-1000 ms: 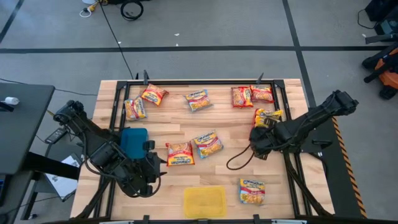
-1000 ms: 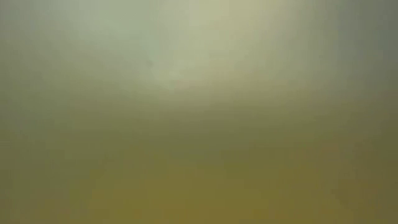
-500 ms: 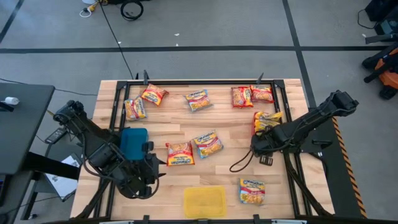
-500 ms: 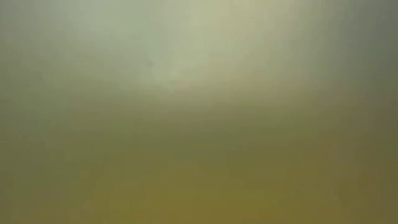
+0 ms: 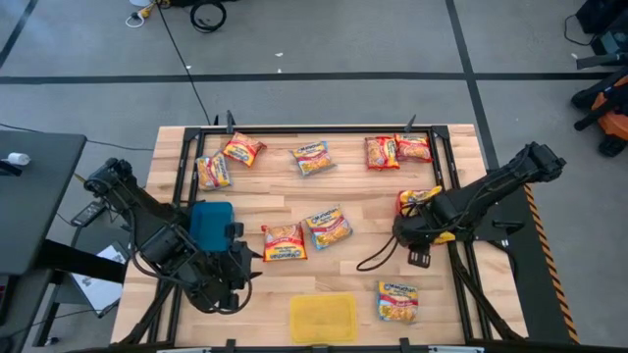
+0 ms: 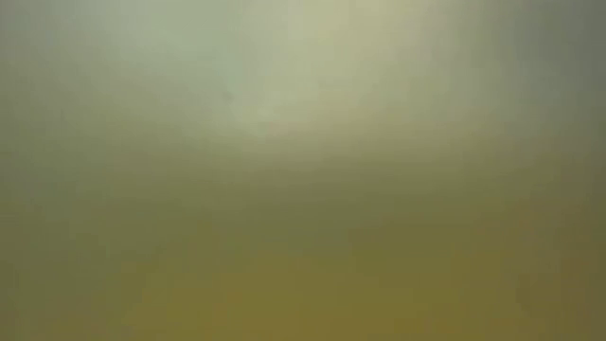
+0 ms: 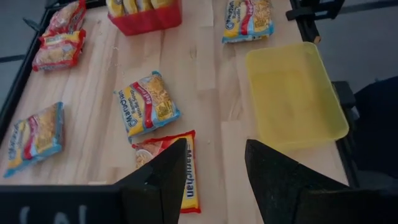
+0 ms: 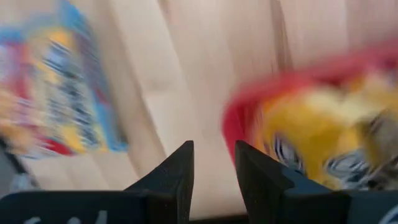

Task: Sort Maruchan noodles
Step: Adjust the the red bin, then put the red noodle pack into the yellow bin

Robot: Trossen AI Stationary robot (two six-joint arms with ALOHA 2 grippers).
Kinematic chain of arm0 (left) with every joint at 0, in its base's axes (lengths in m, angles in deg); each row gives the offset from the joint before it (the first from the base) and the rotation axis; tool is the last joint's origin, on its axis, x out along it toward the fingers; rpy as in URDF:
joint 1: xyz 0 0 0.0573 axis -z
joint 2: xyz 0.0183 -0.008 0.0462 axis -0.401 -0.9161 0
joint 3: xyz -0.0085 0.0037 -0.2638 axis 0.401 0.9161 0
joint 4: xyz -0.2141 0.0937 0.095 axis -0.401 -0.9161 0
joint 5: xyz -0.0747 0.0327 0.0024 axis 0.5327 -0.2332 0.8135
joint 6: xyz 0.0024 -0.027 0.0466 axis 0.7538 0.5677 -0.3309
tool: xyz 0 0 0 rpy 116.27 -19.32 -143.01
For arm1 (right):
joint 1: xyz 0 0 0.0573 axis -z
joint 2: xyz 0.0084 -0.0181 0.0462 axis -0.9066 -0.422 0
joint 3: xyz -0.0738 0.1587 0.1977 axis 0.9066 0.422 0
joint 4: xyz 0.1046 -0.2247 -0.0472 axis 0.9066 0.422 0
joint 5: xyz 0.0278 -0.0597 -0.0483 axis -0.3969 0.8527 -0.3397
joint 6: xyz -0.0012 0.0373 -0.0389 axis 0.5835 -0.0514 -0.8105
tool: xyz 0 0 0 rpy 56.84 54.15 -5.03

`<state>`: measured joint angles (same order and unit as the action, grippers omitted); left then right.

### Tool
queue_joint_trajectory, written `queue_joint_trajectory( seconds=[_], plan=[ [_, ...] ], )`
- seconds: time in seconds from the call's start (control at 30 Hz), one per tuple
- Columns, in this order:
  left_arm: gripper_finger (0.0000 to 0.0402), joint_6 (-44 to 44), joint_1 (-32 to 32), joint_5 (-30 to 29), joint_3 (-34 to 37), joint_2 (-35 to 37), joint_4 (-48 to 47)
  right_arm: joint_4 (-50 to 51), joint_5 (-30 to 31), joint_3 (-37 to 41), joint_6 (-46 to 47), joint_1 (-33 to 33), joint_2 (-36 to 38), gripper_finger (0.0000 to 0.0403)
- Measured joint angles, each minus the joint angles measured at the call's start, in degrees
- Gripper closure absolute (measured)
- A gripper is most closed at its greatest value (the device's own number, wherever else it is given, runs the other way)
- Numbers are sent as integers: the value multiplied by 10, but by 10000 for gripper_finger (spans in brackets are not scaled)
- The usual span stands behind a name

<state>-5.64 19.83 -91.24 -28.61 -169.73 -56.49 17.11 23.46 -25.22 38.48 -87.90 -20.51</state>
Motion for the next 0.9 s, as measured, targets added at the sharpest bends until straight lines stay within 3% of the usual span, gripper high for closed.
queue_joint_trajectory(
  seconds=[0.13, 0.27, 0.33, 0.53, 0.7, 0.9],
  plan=[
    [235, -13, -24, 28, 0, 0, 0, -2, 75, -82, -60, 3, 0, 282],
    [235, -33, -40, 40, 0, 0, 5, -20, 288, -129, -74, 30, 0, 282],
    [235, -57, -39, 37, 10, 0, 39, -28, 347, -132, -48, 71, 0, 282],
    [235, -133, -20, 58, 57, 0, 150, -108, 332, -81, -104, 255, -15, 282],
    [235, -126, -21, 69, 88, 5, 157, -244, 298, -26, -172, 402, -73, 282],
    [235, -105, -20, 90, 122, 36, 163, -342, 331, -15, -213, 505, -178, 282]
  ],
)
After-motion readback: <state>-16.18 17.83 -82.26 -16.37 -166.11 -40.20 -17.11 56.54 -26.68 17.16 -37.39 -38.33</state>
